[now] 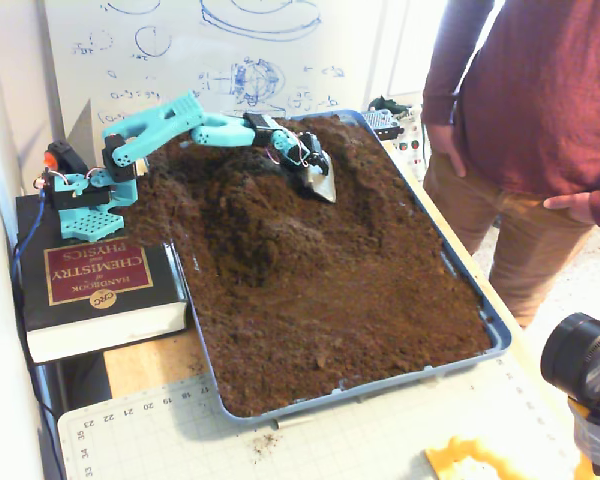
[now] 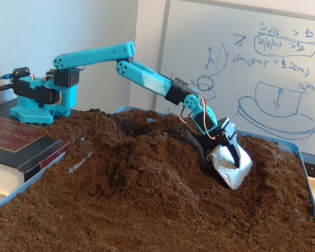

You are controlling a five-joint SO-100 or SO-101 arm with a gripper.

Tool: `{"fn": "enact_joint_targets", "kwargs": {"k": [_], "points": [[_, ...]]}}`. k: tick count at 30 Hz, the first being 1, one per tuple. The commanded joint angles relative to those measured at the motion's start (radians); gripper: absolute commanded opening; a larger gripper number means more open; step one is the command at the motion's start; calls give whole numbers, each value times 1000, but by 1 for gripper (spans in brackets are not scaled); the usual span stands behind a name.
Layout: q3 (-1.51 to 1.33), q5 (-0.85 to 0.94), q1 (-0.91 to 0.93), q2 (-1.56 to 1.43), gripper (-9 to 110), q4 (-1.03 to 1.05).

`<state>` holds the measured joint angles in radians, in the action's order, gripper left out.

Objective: Build a berm.

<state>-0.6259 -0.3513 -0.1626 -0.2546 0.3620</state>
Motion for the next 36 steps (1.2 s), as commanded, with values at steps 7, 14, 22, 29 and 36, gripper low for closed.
{"fn": "enact_joint_targets", "kwargs": {"k": [7, 14, 22, 29, 36], "points": [[-66, 52, -86, -11, 0, 9], [-569, 249, -86, -322, 0, 8], [-1005, 272, -86, -641, 0, -5], [-1187, 272, -86, -795, 0, -5], [-1221, 256, -86, -870, 0, -6]]}}
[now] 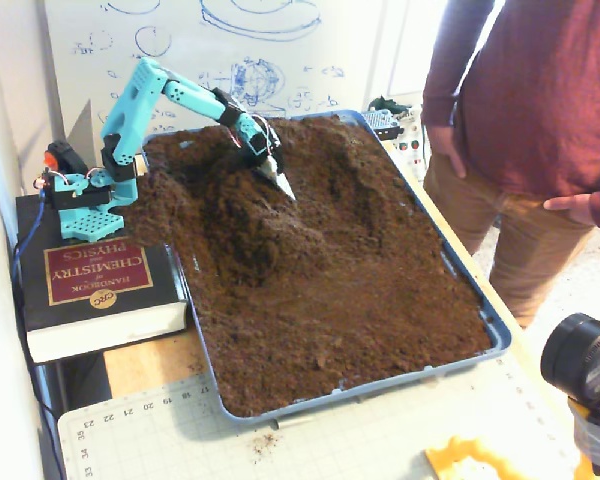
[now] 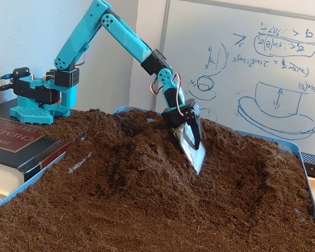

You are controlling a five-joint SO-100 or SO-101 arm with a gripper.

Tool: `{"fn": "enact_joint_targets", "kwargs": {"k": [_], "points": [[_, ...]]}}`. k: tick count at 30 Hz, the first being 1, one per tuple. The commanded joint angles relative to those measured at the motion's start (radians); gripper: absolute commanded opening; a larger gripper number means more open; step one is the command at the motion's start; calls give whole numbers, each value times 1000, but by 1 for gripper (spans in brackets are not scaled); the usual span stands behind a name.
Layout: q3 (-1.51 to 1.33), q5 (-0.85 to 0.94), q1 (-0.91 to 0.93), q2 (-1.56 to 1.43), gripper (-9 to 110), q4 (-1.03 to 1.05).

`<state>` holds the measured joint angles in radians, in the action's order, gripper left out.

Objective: Build a berm.

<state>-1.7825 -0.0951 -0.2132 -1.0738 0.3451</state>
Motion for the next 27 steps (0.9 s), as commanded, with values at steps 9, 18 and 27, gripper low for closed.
{"fn": "enact_joint_targets", "kwargs": {"k": [9, 18, 27], "points": [[367, -87, -37, -121, 0, 11], [963, -284, -83, 322, 1, 9], [1427, -264, -74, 910, 0, -29]]}}
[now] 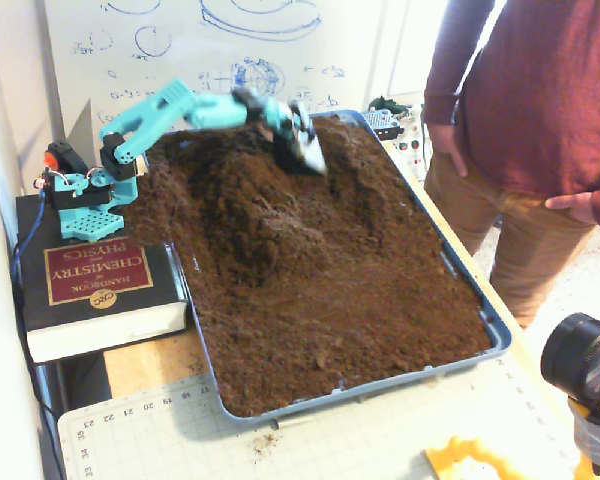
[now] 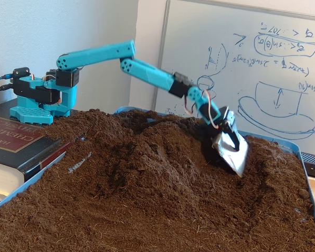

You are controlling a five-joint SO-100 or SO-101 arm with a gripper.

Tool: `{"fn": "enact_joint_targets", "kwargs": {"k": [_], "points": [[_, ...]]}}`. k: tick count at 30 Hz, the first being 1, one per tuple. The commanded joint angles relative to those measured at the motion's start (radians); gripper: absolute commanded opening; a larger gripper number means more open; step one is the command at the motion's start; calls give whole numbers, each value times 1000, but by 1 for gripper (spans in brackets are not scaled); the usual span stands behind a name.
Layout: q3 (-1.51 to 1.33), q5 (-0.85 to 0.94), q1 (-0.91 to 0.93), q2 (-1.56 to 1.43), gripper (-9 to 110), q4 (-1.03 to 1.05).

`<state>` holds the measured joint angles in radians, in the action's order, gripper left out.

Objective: Build a berm.

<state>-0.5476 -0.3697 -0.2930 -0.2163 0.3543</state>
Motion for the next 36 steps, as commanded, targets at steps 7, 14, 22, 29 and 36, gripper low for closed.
{"fn": "enact_joint_targets", "kwargs": {"k": [7, 14, 22, 29, 36], "points": [[190, 179, 21, 127, 0, -60], [-146, 250, 52, -89, 0, -58], [-600, 241, 54, -380, 0, -74], [-879, 238, 58, -566, 0, -75], [-1097, 252, 81, -716, 0, -75]]}}
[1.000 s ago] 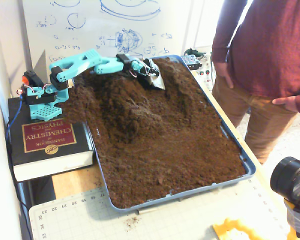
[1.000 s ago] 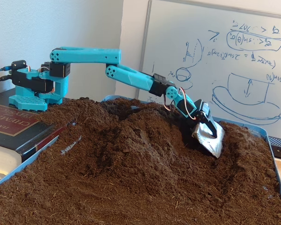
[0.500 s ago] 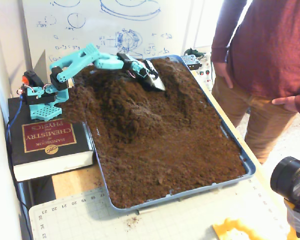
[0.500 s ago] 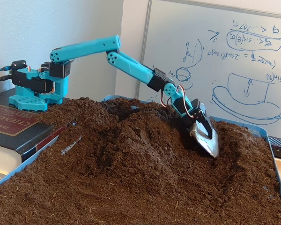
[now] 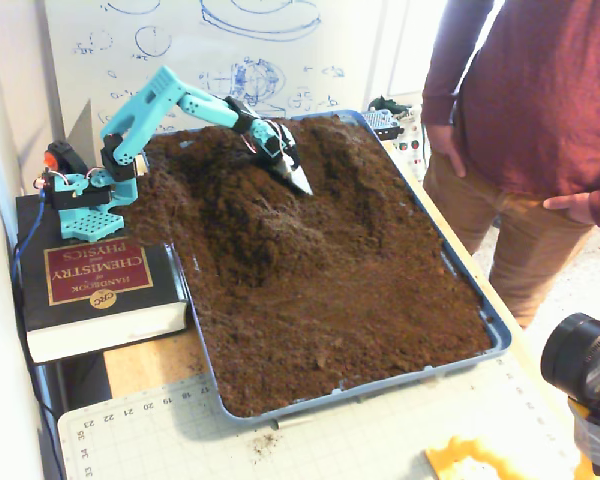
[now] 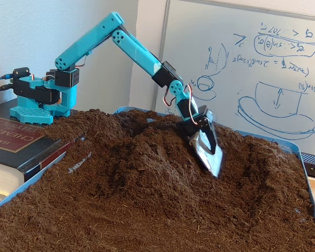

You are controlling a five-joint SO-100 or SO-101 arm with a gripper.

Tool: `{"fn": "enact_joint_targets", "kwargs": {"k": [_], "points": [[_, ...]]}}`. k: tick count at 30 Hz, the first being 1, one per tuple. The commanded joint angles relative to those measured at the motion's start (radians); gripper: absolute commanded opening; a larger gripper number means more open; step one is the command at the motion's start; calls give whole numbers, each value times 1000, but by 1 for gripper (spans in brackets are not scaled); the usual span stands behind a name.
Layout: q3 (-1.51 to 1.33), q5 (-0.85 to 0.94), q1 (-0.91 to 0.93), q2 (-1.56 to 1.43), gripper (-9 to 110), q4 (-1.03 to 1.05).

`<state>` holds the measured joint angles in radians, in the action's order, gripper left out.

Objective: Build a berm.

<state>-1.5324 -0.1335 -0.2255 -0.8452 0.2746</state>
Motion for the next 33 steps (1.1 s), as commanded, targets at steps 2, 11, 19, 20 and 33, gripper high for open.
{"fn": "enact_joint_targets", "kwargs": {"k": [2, 11, 19, 20, 33], "points": [[-163, 14, 14, -129, 0, 5], [-348, -2, -17, -327, 0, 18], [-305, -12, -28, -428, 0, 18], [-265, -31, -26, -439, 0, 18], [367, -351, -81, -92, 0, 5]]}}
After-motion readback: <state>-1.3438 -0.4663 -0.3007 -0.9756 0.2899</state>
